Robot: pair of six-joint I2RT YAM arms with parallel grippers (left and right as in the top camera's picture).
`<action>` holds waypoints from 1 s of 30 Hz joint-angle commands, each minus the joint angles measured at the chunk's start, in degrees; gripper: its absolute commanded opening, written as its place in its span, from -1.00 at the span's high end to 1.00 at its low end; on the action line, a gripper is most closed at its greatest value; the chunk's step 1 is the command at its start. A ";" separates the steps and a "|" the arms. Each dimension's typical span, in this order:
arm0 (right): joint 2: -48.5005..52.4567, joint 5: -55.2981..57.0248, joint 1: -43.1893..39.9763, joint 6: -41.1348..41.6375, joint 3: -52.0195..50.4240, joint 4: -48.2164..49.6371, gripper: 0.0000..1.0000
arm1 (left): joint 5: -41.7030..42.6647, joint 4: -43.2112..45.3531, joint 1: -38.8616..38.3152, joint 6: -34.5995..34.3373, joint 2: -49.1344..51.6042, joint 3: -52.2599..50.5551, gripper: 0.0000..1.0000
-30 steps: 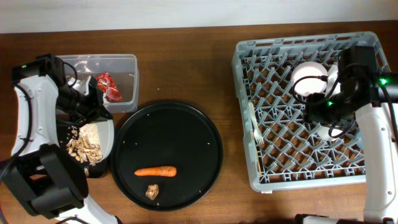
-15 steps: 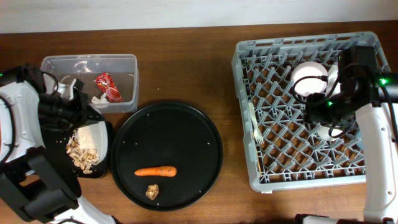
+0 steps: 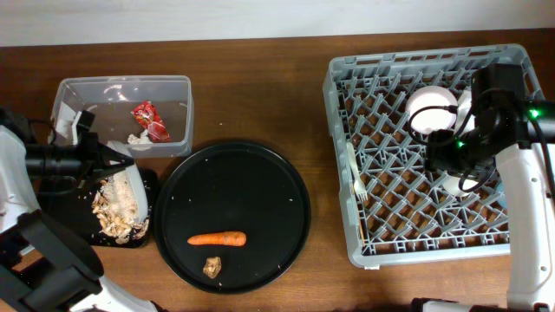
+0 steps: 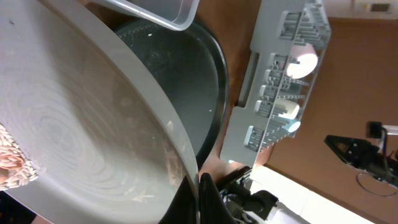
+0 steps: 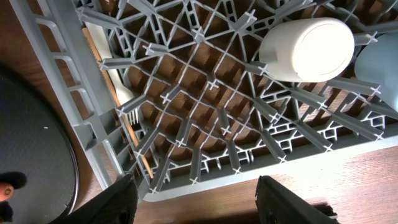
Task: Sort waste into correct bins and load items into the dishwasher rack
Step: 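Hold the plate tilted over the black tray to empty it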
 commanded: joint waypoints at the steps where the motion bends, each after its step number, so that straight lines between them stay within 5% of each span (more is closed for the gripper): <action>1: -0.28 0.72 -0.11 0.00 0.42 -0.20 -0.29 | 4.52 -0.17 1.57 4.22 -1.95 -0.17 1.00; 30: -0.24 1.60 -0.15 0.02 0.42 -0.83 -0.29 | 11.39 -1.20 7.48 6.47 -3.15 -1.22 0.99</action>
